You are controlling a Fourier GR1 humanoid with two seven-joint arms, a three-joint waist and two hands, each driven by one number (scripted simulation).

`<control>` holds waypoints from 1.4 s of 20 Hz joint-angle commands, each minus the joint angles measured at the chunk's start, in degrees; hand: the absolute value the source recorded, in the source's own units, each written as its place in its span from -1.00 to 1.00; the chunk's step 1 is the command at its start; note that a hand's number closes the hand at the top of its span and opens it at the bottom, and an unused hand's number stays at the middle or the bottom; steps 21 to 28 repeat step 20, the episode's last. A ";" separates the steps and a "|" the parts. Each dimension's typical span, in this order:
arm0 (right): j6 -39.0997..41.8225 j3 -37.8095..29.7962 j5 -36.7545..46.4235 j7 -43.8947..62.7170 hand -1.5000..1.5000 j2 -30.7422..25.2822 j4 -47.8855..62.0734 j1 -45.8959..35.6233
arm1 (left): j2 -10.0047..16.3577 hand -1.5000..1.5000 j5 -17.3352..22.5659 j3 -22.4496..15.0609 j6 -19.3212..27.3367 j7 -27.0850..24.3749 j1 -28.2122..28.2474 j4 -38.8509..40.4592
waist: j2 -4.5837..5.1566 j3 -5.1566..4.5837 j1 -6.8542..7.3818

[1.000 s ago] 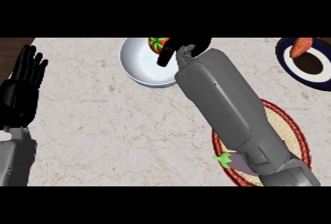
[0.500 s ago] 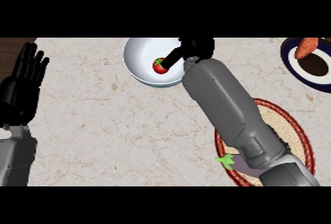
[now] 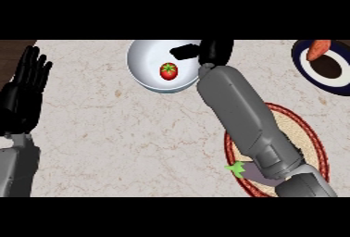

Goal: Pick the tomato from the placemat and place it in the bowl

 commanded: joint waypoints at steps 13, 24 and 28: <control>-2.48 -5.51 -7.70 -7.48 -1.00 -11.02 -33.09 28.35 | 0.96 0.00 -0.31 2.35 0.55 -0.45 3.33 0.21 | -0.88 0.04 -3.54; 2.85 -6.77 -15.72 -12.37 -1.00 -14.61 -54.11 48.36 | 2.57 0.00 0.97 3.50 -0.93 -0.03 0.53 1.94 | -0.78 0.02 -3.58; 2.85 -6.77 -15.72 -12.37 -1.00 -14.61 -54.11 48.36 | 2.57 0.00 0.97 3.50 -0.93 -0.03 0.53 1.94 | -0.78 0.02 -3.58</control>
